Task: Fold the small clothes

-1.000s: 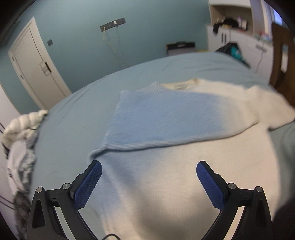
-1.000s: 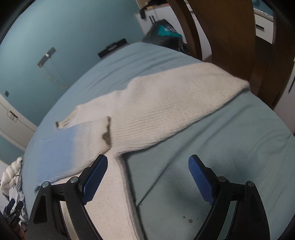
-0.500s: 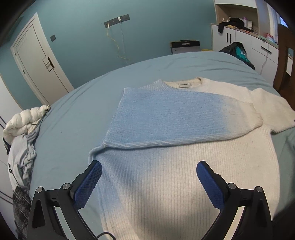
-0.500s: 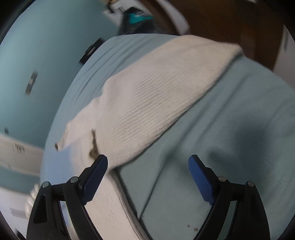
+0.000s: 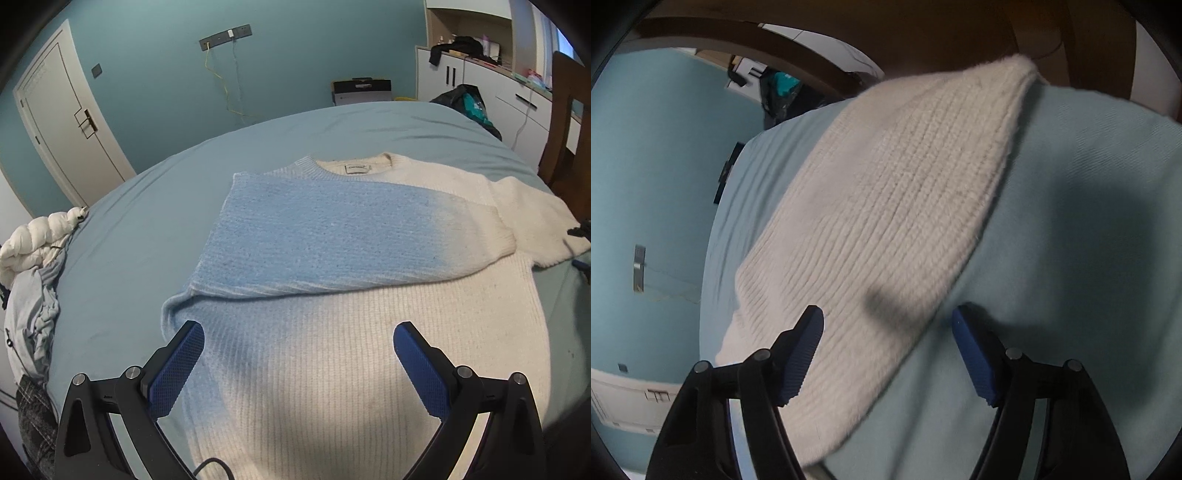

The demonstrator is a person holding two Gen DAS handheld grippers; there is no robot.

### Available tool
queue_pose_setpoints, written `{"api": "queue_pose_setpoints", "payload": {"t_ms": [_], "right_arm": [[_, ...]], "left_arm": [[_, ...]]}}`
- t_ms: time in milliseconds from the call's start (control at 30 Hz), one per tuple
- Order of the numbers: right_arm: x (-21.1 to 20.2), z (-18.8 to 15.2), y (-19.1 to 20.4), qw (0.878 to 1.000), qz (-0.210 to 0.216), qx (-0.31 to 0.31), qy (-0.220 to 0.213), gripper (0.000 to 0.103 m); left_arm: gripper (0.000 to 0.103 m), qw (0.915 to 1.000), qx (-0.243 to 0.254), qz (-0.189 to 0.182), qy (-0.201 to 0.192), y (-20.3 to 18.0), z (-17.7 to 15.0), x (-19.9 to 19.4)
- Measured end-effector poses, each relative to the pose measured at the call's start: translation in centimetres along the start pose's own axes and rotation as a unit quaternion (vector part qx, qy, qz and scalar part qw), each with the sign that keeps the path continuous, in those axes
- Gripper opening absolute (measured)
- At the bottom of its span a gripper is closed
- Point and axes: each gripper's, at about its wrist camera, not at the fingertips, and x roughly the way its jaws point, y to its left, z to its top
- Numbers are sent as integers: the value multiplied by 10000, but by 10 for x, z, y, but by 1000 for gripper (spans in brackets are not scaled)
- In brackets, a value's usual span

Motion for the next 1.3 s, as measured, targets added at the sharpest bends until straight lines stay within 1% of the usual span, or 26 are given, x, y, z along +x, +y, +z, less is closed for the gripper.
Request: {"api": "queue_pose_setpoints", "payload": {"t_ms": [67,133,167,200,267,367,400,500,567,633,667,700,733,767,800,833,900,933,967,1000,1033,1067,1100,1200,1233,1300], "right_arm": [[3,8,-5,9996,127,169,-206,69],[6,13,-6,9993,58,199,-315,69],[7,15,-3,9991,46,53,-420,49],[12,17,1,9989,4,-199,-413,13],[19,18,4,9981,-224,-456,-352,12],[2,18,11,9943,-313,-740,-697,11],[-8,10,24,9921,-302,-891,-834,11],[-45,-13,67,9743,-118,-1847,-1287,10],[-63,-40,96,9595,280,-2490,-1289,10],[-72,-65,112,9473,461,-2957,-1143,11],[-70,-77,116,9424,450,-3178,-938,15],[-63,-83,116,9411,414,-3285,-680,24],[-53,-88,111,9424,345,-3316,-257,31],[-39,-90,103,9491,107,-3132,308,46],[-30,-90,96,9554,-28,-2872,692,50],[-28,-92,78,9625,192,-2461,1129,50],[-42,-103,58,9650,629,-2050,1510,51],[-51,-105,52,9652,740,-1973,1546,52],[-67,-99,42,9670,905,-1880,1459,60],[-80,-91,33,9701,977,-1815,1283,75],[-93,-91,29,9731,997,-1756,1112,82],[-108,-77,16,9792,989,-1591,781,91],[-121,-62,1,9855,936,-1341,453,95],[-126,-23,-34,9962,726,-476,52,99],[-122,-6,-56,9978,644,-84,149,99],[-109,5,-67,9961,725,377,347,98]], "left_arm": [[103,10000,-17,-7,53,0,0,3],[103,9999,-36,-16,125,0,0,7],[103,9999,-55,-26,149,0,0,8],[103,9998,-79,-30,166,0,1,9],[103,9998,-120,-30,178,1,1,10],[103,9997,-199,-6,138,3,2,8],[103,9997,-220,-5,134,4,2,8],[103,9995,-301,-15,134,7,3,8],[103,9992,-350,-45,167,8,2,9],[103,9991,-365,-75,197,9,0,9],[103,9991,-359,-76,214,9,-1,10],[103,9991,-351,-64,222,9,-2,10],[103,9991,-347,-50,224,8,-3,9],[103,9992,-340,-32,227,8,-3,9],[103,9991,-344,-22,228,9,-4,8],[103,9991,-355,-20,226,9,-4,8],[103,9990,-402,-41,195,11,-5,5],[103,9989,-420,-48,183,12,-5,5],[103,9989,-438,-49,185,13,-5,5],[103,9988,-450,-58,189,14,-5,5],[103,9987,-462,-71,190,14,-4,5],[103,9986,-485,-90,182,15,-4,5],[103,9986,-499,-96,176,15,-4,5],[103,9984,-528,-89,182,16,-4,6],[103,9984,-530,-86,183,16,-4,7],[103,9984,-521,-88,183,15,-4,7]]}}
